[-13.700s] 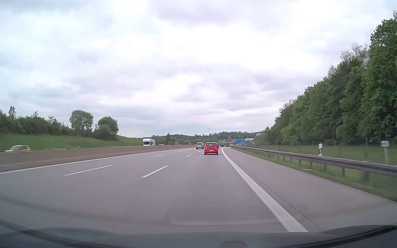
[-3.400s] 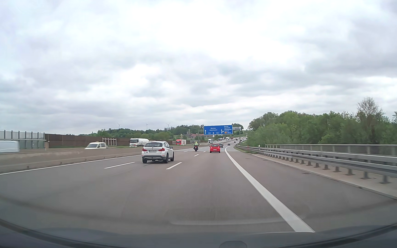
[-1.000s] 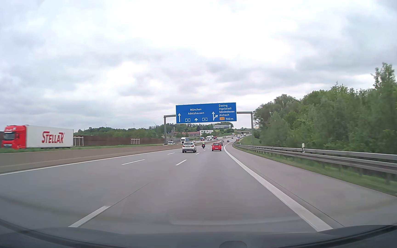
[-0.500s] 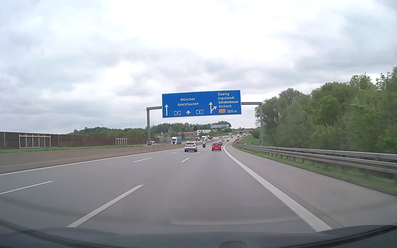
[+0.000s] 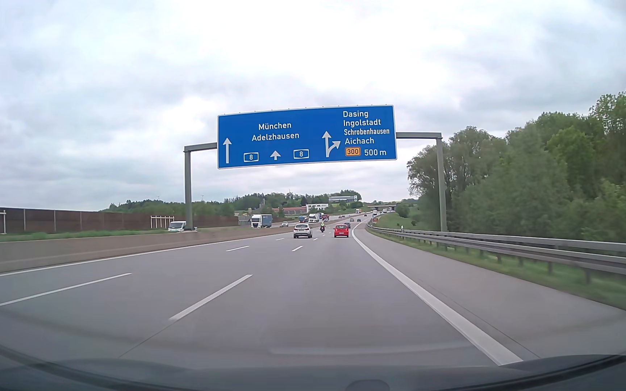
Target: Follow the waypoints while adhering to traffic rules and regulations
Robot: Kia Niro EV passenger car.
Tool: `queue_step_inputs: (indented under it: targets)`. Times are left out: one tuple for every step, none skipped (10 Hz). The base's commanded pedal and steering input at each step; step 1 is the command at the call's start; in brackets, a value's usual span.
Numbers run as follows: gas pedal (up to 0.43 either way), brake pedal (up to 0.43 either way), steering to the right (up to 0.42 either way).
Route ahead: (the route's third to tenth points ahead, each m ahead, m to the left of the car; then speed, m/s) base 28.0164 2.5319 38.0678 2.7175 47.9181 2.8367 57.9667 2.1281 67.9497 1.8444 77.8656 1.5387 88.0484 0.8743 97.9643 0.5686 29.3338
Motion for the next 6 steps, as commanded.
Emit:
queue_step_inputs:
  targets:
    - [0.22, 0.0, 0.002]
    - [0.22, 0.0, 0.002]
    - [0.22, 0.0, 0.002]
    - [0.22, 0.0, 0.002]
    - [0.22, 0.0, 0.002]
    - [0.22, 0.0, 0.002]
